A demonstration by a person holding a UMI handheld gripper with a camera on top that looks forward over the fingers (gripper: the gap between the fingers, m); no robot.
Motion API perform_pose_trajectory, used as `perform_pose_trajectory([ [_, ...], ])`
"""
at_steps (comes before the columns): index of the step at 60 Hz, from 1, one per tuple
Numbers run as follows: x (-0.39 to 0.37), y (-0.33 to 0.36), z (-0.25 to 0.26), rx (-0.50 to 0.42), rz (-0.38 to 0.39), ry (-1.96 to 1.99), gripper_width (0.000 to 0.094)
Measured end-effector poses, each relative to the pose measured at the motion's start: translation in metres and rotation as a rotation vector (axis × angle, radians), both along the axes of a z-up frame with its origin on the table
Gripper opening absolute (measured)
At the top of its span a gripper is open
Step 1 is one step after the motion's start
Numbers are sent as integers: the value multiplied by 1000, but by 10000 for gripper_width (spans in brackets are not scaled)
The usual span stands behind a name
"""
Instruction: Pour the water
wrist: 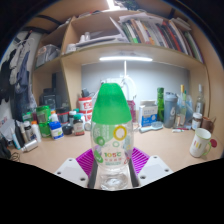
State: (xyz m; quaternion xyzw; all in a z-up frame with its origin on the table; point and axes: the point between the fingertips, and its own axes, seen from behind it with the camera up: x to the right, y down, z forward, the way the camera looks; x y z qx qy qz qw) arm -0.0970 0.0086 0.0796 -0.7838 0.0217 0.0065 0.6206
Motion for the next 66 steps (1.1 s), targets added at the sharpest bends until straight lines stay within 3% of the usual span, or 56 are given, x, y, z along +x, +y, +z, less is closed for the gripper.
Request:
perform_pose_trajectory([
  [7, 8, 4, 3, 49, -40, -1, 455],
  [17, 1, 5, 5, -25, -6, 85, 414],
  [27, 30, 14, 86, 30, 20, 305, 415],
  [36, 115, 21, 141, 57, -87, 762, 411],
  [47, 192, 16, 126, 4, -219, 1450, 411],
  [55, 219, 24, 117, 7, -238, 1943, 412],
  [61, 232, 27, 113, 31, -273, 2124, 411],
  [66, 240, 31, 122, 78, -256, 2256, 413],
])
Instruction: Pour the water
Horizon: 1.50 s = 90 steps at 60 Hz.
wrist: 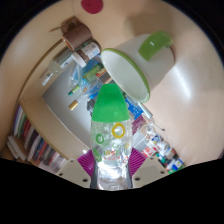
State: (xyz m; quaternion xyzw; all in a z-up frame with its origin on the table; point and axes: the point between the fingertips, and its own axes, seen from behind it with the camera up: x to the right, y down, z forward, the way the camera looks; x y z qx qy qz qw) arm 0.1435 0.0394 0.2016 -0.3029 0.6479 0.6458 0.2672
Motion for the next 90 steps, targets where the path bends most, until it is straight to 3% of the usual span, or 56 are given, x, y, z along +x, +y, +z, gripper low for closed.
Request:
perform_pose_trajectory([
  [10, 14, 4, 10, 30, -49, 169, 413],
  [22, 8, 6, 15, 33, -5, 133, 412],
  [30, 12, 2, 33, 17, 64, -214, 411],
  [37, 40, -4, 101, 104, 82, -735, 413],
  [42, 103, -16, 151, 118, -16, -1215, 414],
  [48, 197, -35, 194, -11, -209, -1741, 414],
  [51, 230, -40, 194, -145, -246, -1929, 416],
  [56, 292, -56, 145, -342, -257, -2110, 414],
  [61, 327, -68, 62, -494, -169, -2167, 413],
  [65, 336, -74, 3, -563, -93, -2219, 415],
  [71, 330, -76, -66, -568, 19, -2207, 437],
  [75, 328, -79, -96, -561, 49, -2192, 452],
  [80, 332, -83, -117, -587, 50, -2219, 467],
  [82, 332, -82, -108, -556, -15, -2241, 471],
  [90, 334, -85, -109, -568, -52, -2189, 472],
])
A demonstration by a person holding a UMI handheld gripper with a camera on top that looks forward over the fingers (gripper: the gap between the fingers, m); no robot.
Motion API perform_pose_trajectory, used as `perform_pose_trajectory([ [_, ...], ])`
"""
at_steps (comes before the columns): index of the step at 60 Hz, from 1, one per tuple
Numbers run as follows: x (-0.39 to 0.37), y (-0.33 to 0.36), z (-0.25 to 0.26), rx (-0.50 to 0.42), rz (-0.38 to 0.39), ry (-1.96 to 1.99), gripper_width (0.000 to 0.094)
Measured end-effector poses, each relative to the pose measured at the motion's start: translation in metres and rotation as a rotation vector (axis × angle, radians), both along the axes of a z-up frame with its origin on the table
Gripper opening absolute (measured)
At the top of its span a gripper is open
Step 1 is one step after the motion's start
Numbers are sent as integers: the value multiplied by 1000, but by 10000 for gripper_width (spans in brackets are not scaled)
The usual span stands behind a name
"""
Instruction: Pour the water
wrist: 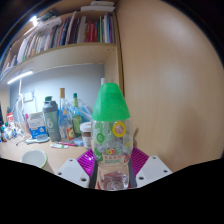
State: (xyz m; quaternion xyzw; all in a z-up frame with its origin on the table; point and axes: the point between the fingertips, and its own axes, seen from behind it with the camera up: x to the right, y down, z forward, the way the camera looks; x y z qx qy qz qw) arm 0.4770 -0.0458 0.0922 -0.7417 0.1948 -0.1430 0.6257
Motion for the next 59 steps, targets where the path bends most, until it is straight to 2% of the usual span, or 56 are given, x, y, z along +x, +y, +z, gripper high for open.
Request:
perform_pose_trajectory([
  [5, 1, -4, 0, 17, 1, -2, 473],
  [11, 2, -4, -2, -7, -6, 5, 521],
  [16, -2, -14, -17, -98, -27, 96, 690],
  [19, -6, -22, -17, -105, -28, 134, 856],
  [26, -21, -62, -7, -140, -60, 155, 839],
  [38, -92, -151, 31, -201, -54, 123, 838],
  [59, -243, -311, 123, -214, -57, 114, 836],
])
